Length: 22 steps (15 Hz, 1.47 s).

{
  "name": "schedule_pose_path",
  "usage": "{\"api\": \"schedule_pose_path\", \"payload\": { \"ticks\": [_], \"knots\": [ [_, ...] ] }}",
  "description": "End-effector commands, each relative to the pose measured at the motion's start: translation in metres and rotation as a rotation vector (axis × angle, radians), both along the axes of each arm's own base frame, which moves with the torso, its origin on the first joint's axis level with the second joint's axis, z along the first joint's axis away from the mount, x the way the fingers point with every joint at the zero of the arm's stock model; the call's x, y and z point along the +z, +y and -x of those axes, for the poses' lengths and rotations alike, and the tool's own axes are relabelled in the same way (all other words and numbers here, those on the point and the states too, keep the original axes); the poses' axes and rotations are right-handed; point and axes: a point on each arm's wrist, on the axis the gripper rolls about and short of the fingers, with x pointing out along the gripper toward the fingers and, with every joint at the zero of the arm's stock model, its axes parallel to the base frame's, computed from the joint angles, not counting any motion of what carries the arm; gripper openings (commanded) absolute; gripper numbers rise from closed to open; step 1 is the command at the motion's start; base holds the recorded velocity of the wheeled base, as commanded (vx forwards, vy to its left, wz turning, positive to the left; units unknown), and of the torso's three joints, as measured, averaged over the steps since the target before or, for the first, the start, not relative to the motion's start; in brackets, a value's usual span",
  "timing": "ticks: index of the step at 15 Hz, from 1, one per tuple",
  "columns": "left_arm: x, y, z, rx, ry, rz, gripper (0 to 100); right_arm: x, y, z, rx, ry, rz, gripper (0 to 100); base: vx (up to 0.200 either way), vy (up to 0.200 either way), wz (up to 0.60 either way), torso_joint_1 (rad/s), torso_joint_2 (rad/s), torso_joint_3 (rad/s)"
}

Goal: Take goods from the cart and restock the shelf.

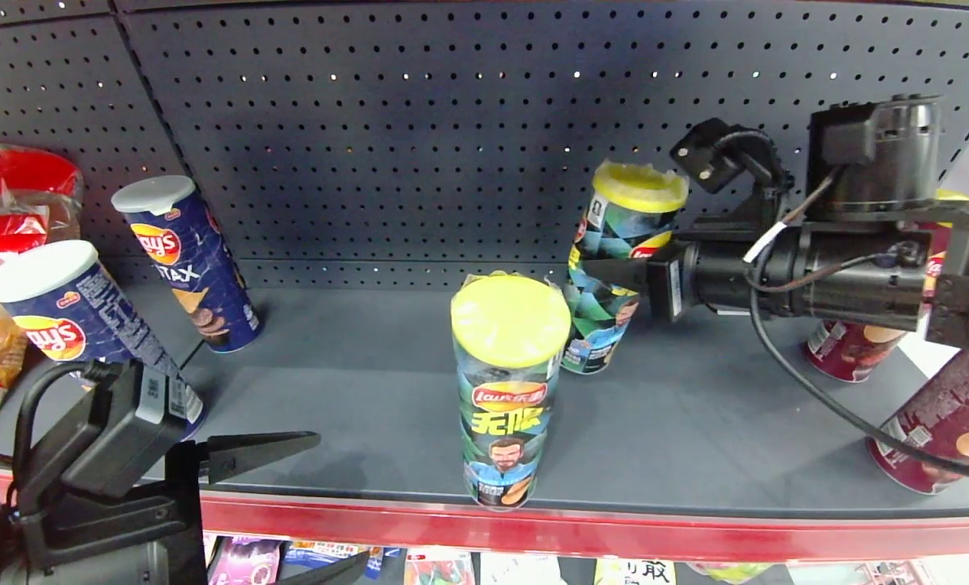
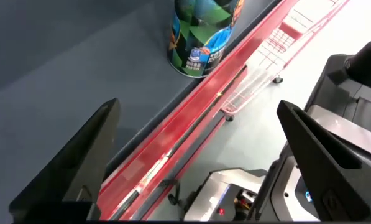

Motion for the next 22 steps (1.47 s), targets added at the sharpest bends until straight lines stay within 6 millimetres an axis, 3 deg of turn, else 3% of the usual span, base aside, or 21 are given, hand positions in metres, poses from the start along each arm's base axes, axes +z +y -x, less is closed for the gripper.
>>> {"api": "schedule_pose_path", "payload": {
  "ticks": [1,6,13,14,18,22],
  "knots": [
    [0.001,0.001,0.002,-0.001,-0.008,0.005,100,-0.017,0.017,-0.024,0.014,0.034,0.020,0,0.000,0.000,0.00,0.000,0.00,0.000],
    [0.002,0.001,0.002,-0.001,-0.009,0.006,100,-0.020,0.032,-0.038,0.034,0.030,0.018,0,0.000,0.000,0.00,0.000,0.00,0.000],
    [0.001,0.001,0.001,-0.001,-0.004,0.002,100,-0.021,0.041,-0.035,0.057,0.028,0.021,0,0.000,0.000,0.00,0.000,0.00,0.000],
    [0.000,0.001,0.002,-0.001,-0.002,0.002,100,-0.022,0.042,-0.034,0.061,0.030,0.022,100,0.000,0.000,0.00,0.000,0.00,0.000],
    [0.000,0.000,0.000,0.002,0.001,-0.002,100,-0.018,0.038,-0.023,0.045,0.029,0.023,100,0.000,0.000,0.00,0.000,0.00,0.000],
    [-0.002,-0.001,-0.005,0.047,0.007,-0.022,100,-0.019,0.010,0.016,-0.013,0.053,0.039,100,0.000,0.000,0.00,0.000,0.00,0.000]
  ]
}}
